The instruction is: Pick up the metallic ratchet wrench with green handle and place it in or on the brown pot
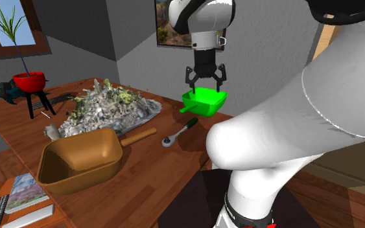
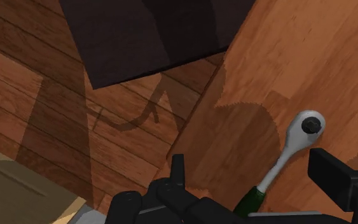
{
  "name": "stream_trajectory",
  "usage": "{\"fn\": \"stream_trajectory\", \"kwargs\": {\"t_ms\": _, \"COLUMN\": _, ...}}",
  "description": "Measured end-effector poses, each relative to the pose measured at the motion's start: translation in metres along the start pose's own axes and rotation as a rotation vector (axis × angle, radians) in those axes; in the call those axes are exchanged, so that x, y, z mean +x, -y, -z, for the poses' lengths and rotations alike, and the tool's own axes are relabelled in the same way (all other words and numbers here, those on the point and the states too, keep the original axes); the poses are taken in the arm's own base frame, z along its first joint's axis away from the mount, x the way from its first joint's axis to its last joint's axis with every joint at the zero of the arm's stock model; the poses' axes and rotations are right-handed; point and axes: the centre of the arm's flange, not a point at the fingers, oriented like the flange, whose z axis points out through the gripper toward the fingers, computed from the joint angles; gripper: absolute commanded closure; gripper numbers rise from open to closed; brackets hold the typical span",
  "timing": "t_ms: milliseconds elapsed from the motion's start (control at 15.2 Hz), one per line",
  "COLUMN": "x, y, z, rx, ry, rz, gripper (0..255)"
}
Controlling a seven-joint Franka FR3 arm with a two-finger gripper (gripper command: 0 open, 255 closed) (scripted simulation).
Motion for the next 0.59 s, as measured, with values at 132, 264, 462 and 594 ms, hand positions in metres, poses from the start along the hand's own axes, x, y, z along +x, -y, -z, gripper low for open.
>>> {"fn": "stream_trajectory", "kwargs": {"t_ms": 132, "x": 0.014, "y": 0.011, "z": -0.022, "rx": 0.010, "ry": 0.000, "rz": -0.043, "gripper": 0}}
{"fn": "stream_trajectory", "kwargs": {"t_ms": 264, "x": 0.024, "y": 0.023, "z": -0.041, "rx": 0.020, "ry": -0.002, "rz": -0.086, "gripper": 0}}
{"fn": "stream_trajectory", "kwargs": {"t_ms": 462, "x": 0.048, "y": 0.036, "z": -0.069, "rx": 0.035, "ry": -0.003, "rz": -0.151, "gripper": 0}}
{"fn": "stream_trajectory", "kwargs": {"t_ms": 594, "x": 0.057, "y": 0.045, "z": -0.090, "rx": 0.045, "ry": -0.003, "rz": -0.194, "gripper": 0}}
